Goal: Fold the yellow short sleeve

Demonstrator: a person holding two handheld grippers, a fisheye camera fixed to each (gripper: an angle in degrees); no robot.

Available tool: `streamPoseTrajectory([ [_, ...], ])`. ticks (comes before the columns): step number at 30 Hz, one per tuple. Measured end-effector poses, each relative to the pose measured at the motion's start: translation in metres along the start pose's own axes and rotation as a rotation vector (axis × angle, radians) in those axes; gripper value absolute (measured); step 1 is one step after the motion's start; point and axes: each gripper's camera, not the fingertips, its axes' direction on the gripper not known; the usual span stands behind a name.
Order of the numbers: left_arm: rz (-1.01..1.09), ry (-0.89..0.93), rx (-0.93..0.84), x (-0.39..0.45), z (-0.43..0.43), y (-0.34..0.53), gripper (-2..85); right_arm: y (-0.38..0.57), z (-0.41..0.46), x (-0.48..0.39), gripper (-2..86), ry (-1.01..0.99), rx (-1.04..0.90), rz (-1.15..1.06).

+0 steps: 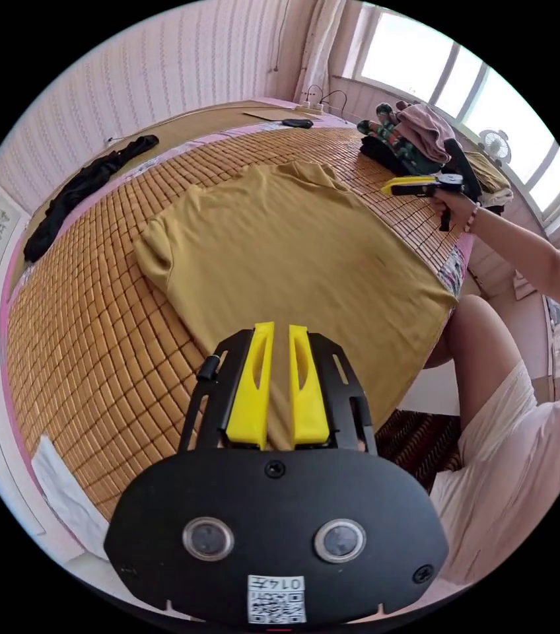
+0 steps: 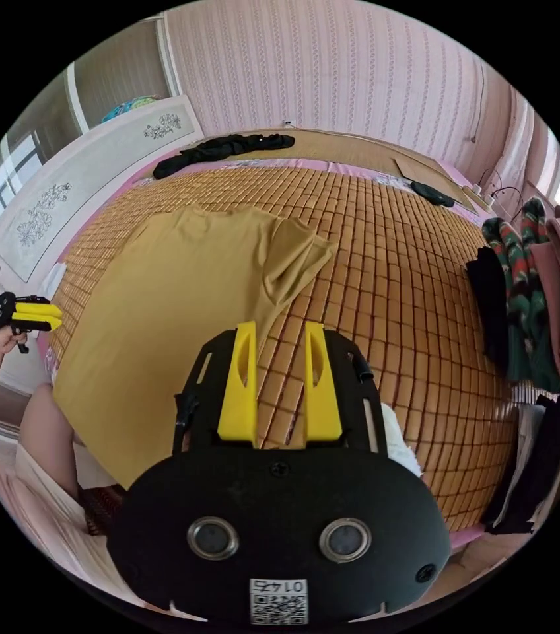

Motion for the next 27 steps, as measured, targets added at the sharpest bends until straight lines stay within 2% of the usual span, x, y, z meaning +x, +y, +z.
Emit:
streamPoseTrajectory([
  [4, 0.082, 0.078, 0.039, -0.001, 0.043, -0.098, 4.7, -0.058, 0.057, 0.047, 10.3, -0.012, 0.021, 0.156],
  [6, 0.109, 0.097, 0.037, 0.004, 0.056, -0.129, 4.8, -0.067, 0.077, 0.056, 5.7, -0.03, -0.047, 0.151],
  [8, 0.126, 0.134, 0.022, 0.011, 0.072, -0.162, 4.8, -0.057, 0.075, 0.068, 0.8, -0.008, -0.025, 0.182],
  [10, 0.135, 0.17, 0.005, 0.017, 0.081, -0.182, 4.8, -0.037, 0.052, 0.083, 0.2, 0.005, 0.043, 0.263],
  [13, 0.169, 0.187, -0.023, 0.031, 0.095, -0.216, 4.8, 0.006, 0.017, 0.103, 0.4, 0.047, 0.077, 0.362],
  [17, 0.203, 0.217, -0.073, 0.056, 0.128, -0.275, 4.9, 0.048, 0.008, 0.126, 2.5, 0.025, -0.012, 0.397],
  [27, 0.335, 0.212, -0.075, 0.128, 0.215, -0.424, 5.7, 0.05, 0.019, 0.161, 7.7, -0.072, 0.016, 0.459],
])
